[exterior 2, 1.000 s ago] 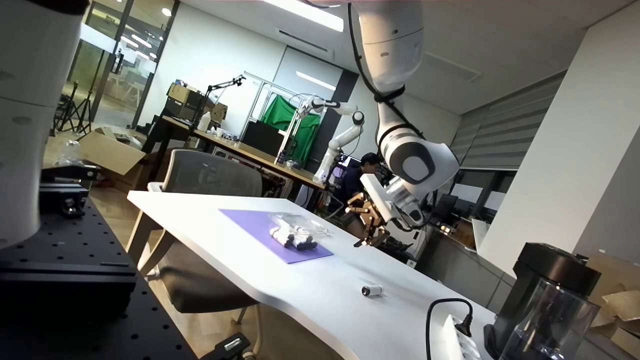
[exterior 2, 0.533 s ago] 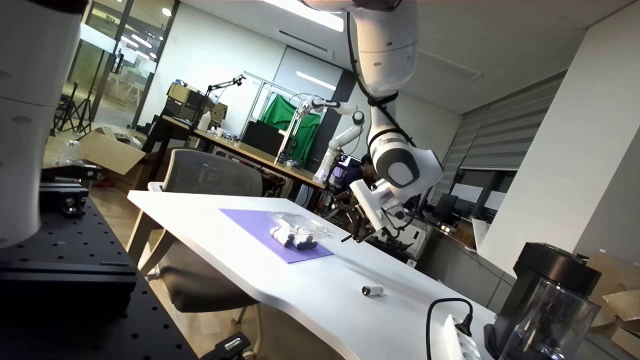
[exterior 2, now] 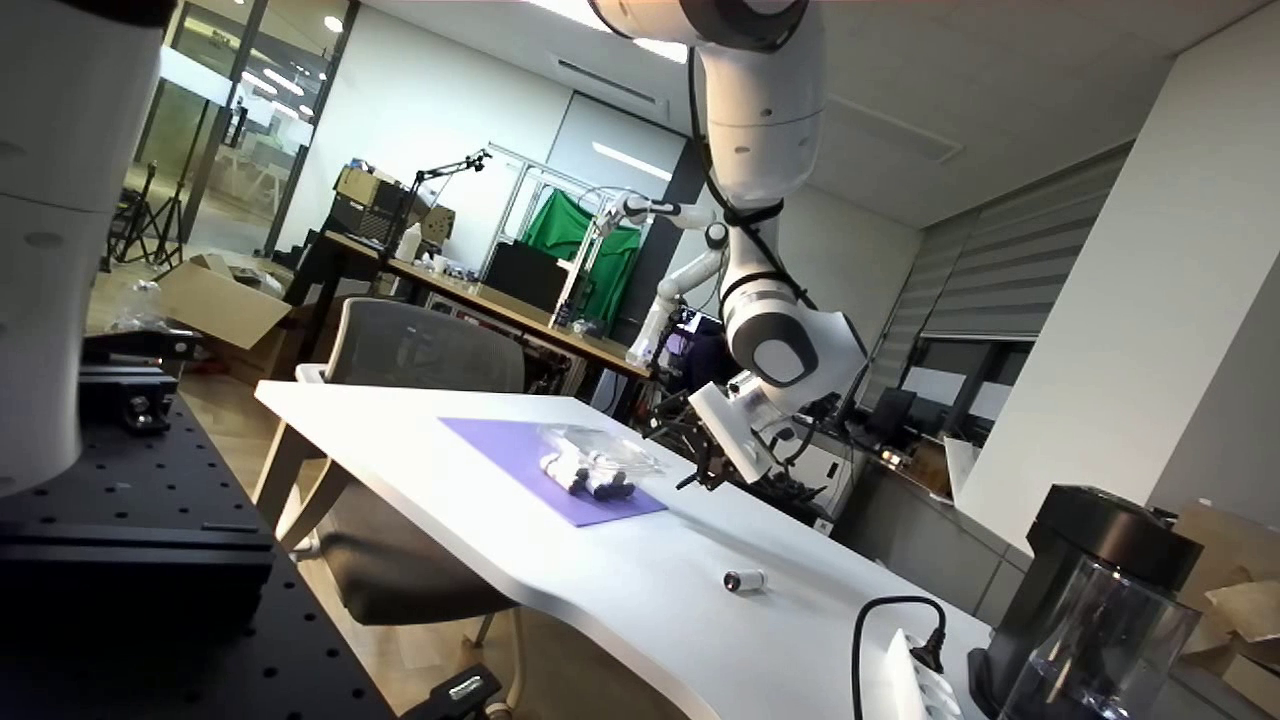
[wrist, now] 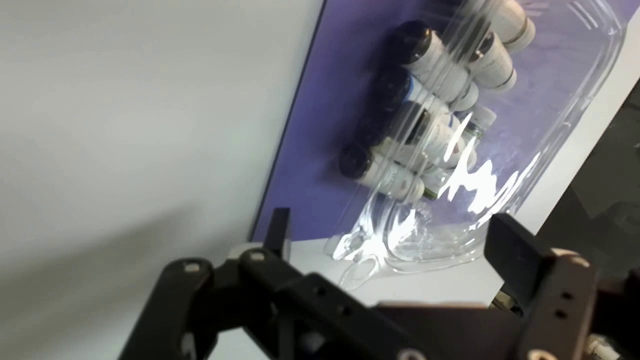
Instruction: Remove one object from the clear container and put back one object into the container then press down on the extension cable
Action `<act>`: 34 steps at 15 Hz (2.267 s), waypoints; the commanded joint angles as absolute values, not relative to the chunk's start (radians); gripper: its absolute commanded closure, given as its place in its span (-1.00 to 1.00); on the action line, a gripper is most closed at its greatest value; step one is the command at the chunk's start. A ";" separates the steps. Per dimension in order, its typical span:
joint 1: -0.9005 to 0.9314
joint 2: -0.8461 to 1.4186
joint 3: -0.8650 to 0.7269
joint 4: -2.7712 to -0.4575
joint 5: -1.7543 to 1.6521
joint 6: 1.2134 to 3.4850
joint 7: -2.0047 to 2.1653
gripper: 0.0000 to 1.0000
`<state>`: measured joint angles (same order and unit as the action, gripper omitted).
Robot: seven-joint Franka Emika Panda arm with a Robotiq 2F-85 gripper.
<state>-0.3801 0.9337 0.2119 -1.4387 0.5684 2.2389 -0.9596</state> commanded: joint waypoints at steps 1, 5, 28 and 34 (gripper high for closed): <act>-0.382 0.967 0.235 -1.396 0.575 2.270 -1.026 -1.00; -0.386 0.984 0.271 -1.393 0.594 2.337 -1.099 -1.00; -0.370 1.028 0.228 -1.112 0.814 1.607 -0.697 -1.00; -0.293 1.067 0.215 -1.113 0.886 1.520 -0.742 -1.00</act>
<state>-0.3465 1.0248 0.2340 -1.1584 0.8650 1.5463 -0.7485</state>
